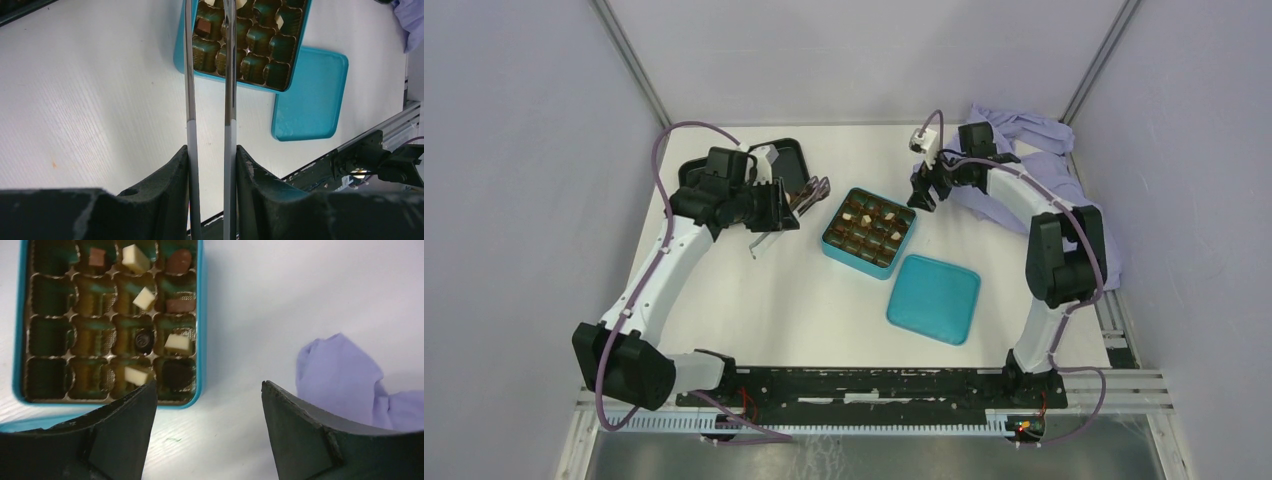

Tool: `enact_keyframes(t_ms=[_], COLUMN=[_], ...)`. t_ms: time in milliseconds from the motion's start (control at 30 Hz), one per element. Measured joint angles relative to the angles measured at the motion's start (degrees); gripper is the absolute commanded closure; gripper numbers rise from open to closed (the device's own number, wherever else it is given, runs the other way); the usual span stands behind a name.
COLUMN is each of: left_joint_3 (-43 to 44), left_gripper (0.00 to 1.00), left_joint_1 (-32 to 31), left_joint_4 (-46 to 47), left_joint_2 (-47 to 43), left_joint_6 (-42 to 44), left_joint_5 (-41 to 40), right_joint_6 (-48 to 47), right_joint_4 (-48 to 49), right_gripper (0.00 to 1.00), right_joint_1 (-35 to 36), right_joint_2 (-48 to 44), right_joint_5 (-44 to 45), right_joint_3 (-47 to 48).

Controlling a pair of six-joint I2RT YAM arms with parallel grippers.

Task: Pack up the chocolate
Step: Pick up the fake chocolate from the plate, then adjust the packing box at the center of the board.

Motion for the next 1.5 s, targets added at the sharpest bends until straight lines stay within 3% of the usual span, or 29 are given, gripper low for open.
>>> enact_keyframes(t_ms=[167, 567, 867, 1200, 1500], left_joint_3=[-0.02, -0.02, -0.02, -1.62, -4.52], left_gripper=[0.98, 0.98, 0.98, 0.98, 0.98], left_joint_1=[-0.28, -0.70, -1.33, -2.21, -2.82], left_joint_4=[0.15, 0.17, 0.17, 0.87, 2.62], left_joint_2=[0.00, 0.00, 0.00, -0.09, -2.21], left_joint_6=[-0.02, -0.02, -0.04, -0.04, -0.09], left_joint_5=[0.02, 0.37, 0.44, 1.33, 2.40], right_joint_6=[-0.98, -1.92, -2.19, -2.71, -1.79], right_joint_4=[-3.45, -6.97, -6.99, -6.19, -3.45], right_gripper=[0.22, 0.34, 0.53, 0.94, 1.00], right_joint_1=[2.91, 7.02, 7.56, 9.55, 9.53], right_joint_2=[5.81, 13.81, 15.28, 15.74, 11.06], right_joint_5=[3.28, 9.16, 10.36, 12.92, 16.87], right_joint_3=[7.39, 12.41, 13.75, 13.92, 11.06])
